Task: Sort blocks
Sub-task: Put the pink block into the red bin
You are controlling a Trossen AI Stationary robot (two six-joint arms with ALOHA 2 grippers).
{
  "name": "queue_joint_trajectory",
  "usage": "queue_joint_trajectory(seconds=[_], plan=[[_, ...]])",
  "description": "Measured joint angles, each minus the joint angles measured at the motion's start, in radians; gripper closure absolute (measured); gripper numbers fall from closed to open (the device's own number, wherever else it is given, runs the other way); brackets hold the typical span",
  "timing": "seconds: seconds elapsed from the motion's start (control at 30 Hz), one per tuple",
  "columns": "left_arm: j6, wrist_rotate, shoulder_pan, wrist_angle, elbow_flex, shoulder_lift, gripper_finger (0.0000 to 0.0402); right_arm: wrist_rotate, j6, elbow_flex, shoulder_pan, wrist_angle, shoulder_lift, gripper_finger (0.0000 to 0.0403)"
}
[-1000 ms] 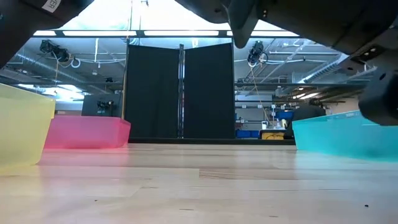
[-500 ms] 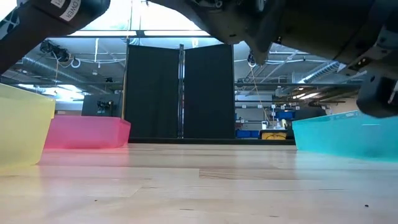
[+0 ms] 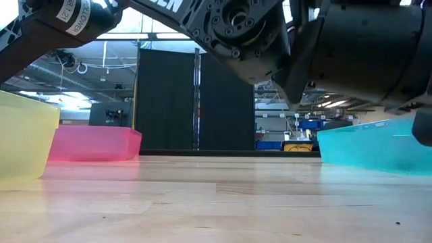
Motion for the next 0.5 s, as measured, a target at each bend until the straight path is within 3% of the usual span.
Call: queue_joint_trajectory(seconds=[0.2,0.5], plan=[[0.038,0.015,0.000,0.023,0.027,0.027,0.0195,0.009,-0.017,0.000,-0.007,0.009,-0.001,0.0394],[0.029,0.002,-0.002,0.005,0.090,0.093,0.0127,0.010,-0.039,0.000,-0.010,0.033,-0.001,0.0394]])
